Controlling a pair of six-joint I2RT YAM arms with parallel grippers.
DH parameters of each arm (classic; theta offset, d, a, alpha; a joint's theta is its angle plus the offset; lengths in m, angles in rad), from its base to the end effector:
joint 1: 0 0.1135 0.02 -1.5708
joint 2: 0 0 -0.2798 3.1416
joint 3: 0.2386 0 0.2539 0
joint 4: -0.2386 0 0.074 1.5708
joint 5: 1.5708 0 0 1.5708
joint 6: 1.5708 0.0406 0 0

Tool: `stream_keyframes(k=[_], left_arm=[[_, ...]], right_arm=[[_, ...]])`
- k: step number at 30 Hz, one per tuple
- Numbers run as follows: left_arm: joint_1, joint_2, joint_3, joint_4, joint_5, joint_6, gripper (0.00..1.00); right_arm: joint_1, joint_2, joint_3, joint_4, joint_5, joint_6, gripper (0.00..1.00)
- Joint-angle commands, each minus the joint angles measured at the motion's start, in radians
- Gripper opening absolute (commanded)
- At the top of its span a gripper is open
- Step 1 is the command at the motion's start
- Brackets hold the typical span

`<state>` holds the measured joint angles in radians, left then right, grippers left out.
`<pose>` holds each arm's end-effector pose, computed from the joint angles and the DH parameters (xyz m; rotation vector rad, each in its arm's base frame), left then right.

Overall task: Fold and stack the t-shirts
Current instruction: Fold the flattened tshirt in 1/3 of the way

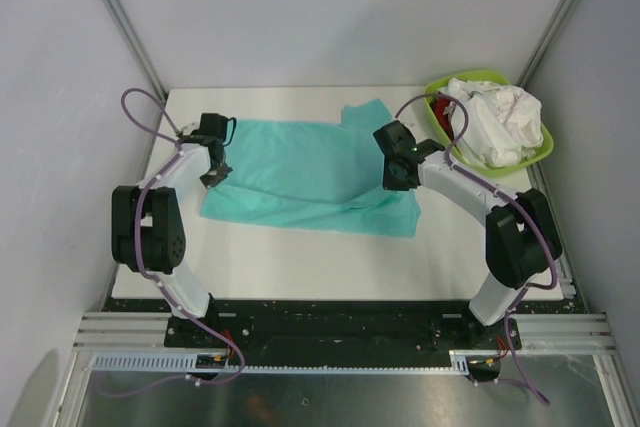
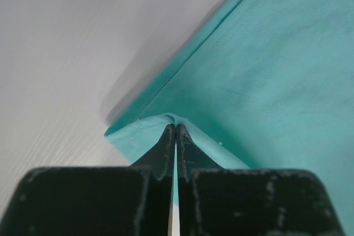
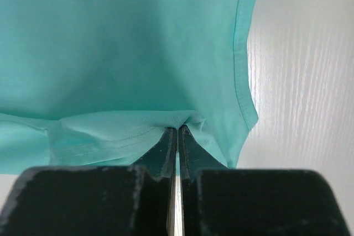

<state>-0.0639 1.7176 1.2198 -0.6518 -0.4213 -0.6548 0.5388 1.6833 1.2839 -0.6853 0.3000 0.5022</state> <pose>0.3521 -0.0059 0.2239 -0.8660 2.4395 0.3232 0.3106 0.1717 0.2512 0.0494 2.5764 -0.0201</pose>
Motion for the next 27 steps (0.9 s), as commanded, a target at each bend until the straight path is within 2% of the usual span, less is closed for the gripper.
stream_keyframes(k=[1, 27], left_arm=[[0.01, -0.025, 0.03, 0.012, -0.065, 0.015, 0.0], [0.033, 0.022, 0.031, 0.016, -0.08, 0.006, 0.0]], right_arm=[[-0.002, 0.018, 0.065, 0.039, 0.025, -0.023, 0.0], [-0.019, 0.082, 0.091, 0.08, 0.045, -0.047, 0.0]])
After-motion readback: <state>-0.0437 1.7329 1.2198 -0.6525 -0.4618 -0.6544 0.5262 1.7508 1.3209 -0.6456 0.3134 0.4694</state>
